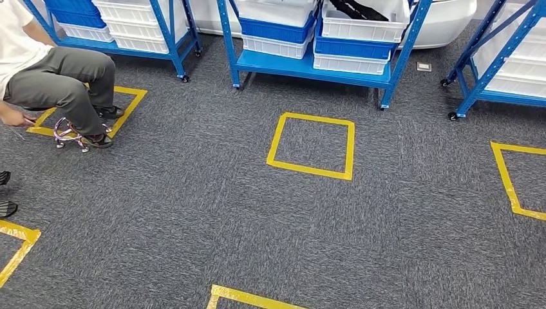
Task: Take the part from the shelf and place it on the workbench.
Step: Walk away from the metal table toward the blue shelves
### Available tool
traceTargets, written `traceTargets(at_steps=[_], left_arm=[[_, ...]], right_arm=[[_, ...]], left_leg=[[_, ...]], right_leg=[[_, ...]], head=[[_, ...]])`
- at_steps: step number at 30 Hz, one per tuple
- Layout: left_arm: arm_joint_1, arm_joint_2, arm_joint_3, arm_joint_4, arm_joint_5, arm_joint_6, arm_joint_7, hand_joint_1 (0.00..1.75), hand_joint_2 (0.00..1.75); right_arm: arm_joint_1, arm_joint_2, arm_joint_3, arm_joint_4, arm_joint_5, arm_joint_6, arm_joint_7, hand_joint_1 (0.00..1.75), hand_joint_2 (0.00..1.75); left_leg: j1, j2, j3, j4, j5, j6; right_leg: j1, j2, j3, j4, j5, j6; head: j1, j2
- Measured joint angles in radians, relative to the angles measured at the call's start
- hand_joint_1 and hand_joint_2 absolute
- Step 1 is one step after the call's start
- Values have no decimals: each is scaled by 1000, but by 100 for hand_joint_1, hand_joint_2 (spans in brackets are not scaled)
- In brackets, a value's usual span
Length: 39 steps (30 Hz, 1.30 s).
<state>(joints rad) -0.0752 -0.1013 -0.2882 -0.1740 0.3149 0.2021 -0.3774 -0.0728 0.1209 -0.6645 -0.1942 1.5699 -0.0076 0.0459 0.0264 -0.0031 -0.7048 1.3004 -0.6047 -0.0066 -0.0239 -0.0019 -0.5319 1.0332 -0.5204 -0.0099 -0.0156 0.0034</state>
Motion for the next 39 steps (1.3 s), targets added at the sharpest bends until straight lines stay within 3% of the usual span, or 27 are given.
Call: traceTargets(at_steps=[1, 2, 3, 5, 9, 11, 14, 15, 16, 17, 19, 21, 25, 26, 27, 29, 30, 31, 32, 34, 36, 38, 39], left_arm=[[2, 0, 0, 0, 0, 0, 0, 0, 0], [2, 0, 0, 0, 0, 0, 0, 0, 0], [3, 1, 0, 0, 1, 0, 0, 0, 0], [2, 3, 0, 0, 1, 1, 0, 0, 0], [2, 4, 0, -1, 1, 1, -1, 0, 0], [4, 3, 0, -1, 1, 1, -1, 0, 0], [3, 3, 1, -1, 1, 1, -1, 0, 0], [4, 2, 1, -1, 1, 0, -1, 0, 0], [5, 1, 1, -1, 1, 0, -1, 0, 0], [6, 0, 1, -1, 1, 0, -1, 0, 0], [8, -3, 1, 0, 1, 1, 0, 0, 0], [7, -3, 1, 1, 1, 2, 0, 0, 0], [5, -2, 1, 1, 1, 2, 0, 0, 0], [6, -2, 1, 1, 2, 2, 0, 0, 0], [5, -2, 1, 1, 2, 2, 0, 0, 0], [5, -3, 1, 0, 2, 2, 0, 0, 0], [5, -4, 1, 0, 2, 2, 0, 0, 0], [6, -4, 1, 0, 2, 2, 0, 0, 0], [6, -4, 1, 0, 2, 2, 0, 0, 0], [6, -3, 1, 0, 2, 2, 0, 0, 0], [5, -2, 1, 0, 2, 2, 0, 0, 0], [6, -2, 1, 0, 2, 0, 0, 0, 0], [7, -2, 1, 0, 2, 0, 0, 0, 0]], right_arm=[[0, 0, 0, 0, 0, 1, 0, 0, 0], [1, 0, 0, 0, 0, 1, 0, 0, 0], [1, 1, 0, 0, 0, 2, 0, 0, 0], [1, 6, 1, 1, 0, 2, 0, 0, 0], [0, 9, 3, 1, 0, 3, 0, 0, 0], [0, 7, 4, 1, 0, 4, 1, 0, 0], [-2, 3, 5, 1, 0, 4, 1, 0, 0], [-2, 2, 5, 1, 0, 4, 1, 0, 0], [-2, 1, 5, 1, 0, 3, 1, 0, 0], [-2, 0, 5, 1, 0, 3, 1, 0, 0], [0, -2, 6, 2, 0, 4, 0, 0, 0], [3, -2, 7, 4, 0, 6, 0, 0, 0], [3, -1, 7, 4, 0, 6, 0, 0, 0], [3, -2, 8, 4, 0, 6, 0, 0, 0], [2, -3, 10, 4, 0, 6, 1, 0, 0], [1, -5, 16, 4, 0, 6, 1, 0, 0], [1, -5, 19, 4, 0, 6, 1, 0, 0], [2, -5, 21, 4, 0, 6, 1, 0, 0], [3, -5, 22, 4, 0, 6, 1, 0, 0], [4, -4, 22, 4, 0, 6, 1, 0, 0], [3, -4, 24, 4, 0, 6, 1, 0, 0], [1, -4, 25, 4, 0, 6, 1, 0, 0], [0, -4, 26, 4, 0, 6, 1, 0, 0]], left_leg=[[-2, 0, -7, -12, 27, 6], [-6, 0, 5, -61, 70, 16], [-12, 2, 29, -130, 115, 31], [-27, 10, 73, -235, 158, 56], [-37, 7, 116, -298, 148, 72], [-33, 1, 150, -318, 147, 77], [-33, -2, 170, -322, 135, 76], [-33, -4, 177, -322, 128, 74], [-32, -5, 185, -321, 120, 72], [-31, -7, 196, -321, 112, 68], [-29, -10, 217, -320, 94, 58], [-30, -12, 227, -316, 81, 47], [-32, -13, 227, -313, 77, 43], [-32, -12, 226, -313, 75, 41], [-30, -9, 201, -270, 64, 33], [-22, -3, 100, -117, 16, 13], [-17, 0, 43, -40, 0, 4], [-16, 0, 12, -16, 3, 1], [-15, 0, 9, -44, 33, 3], [-16, 0, 44, -159, 115, 11], [-24, 1, 78, -243, 128, 23], [-32, -1, 88, -264, 112, 35], [-32, -3, 97, -271, 122, 41]], right_leg=[[3, 1, 7, 0, -5, -2], [6, 1, 16, -1, -12, -2], [7, 2, 23, -2, -18, -3], [10, 1, 31, -7, -30, 2], [10, -6, 64, -8, -20, 34], [11, -4, 53, 31, -43, 39], [9, -1, -46, 188, -113, 40], [8, -1, -78, 222, -118, 46], [7, -1, -94, 221, -103, 55], [6, -1, -92, 185, -71, 64], [4, -2, -64, 63, 11, 78], [7, -4, -53, -7, 39, 69], [12, -7, -56, -14, 27, 57], [12, -7, -53, -12, 32, 49], [9, -6, -45, -12, 34, 36], [4, -2, -25, -12, 31, 7], [2, -1, -14, -13, 24, -1], [3, 0, -7, -14, 18, -4], [3, 1, 1, -14, 13, -4], [3, 2, 15, -15, 3, -1], [5, 3, 22, -16, -7, 7], [10, 3, 23, -20, -16, 19], [14, 2, 23, -21, -20, 25]], head=[[0, 0], [0, 0], [0, 0], [4, 0], [3, 0], [5, 0], [8, 0], [8, 0], [8, 0], [8, 0], [8, 0], [9, 0], [8, 0], [7, 0], [5, 0], [1, 0], [0, 0], [0, 0], [0, 0], [0, 0], [1, 0], [1, 0], [0, 0]])
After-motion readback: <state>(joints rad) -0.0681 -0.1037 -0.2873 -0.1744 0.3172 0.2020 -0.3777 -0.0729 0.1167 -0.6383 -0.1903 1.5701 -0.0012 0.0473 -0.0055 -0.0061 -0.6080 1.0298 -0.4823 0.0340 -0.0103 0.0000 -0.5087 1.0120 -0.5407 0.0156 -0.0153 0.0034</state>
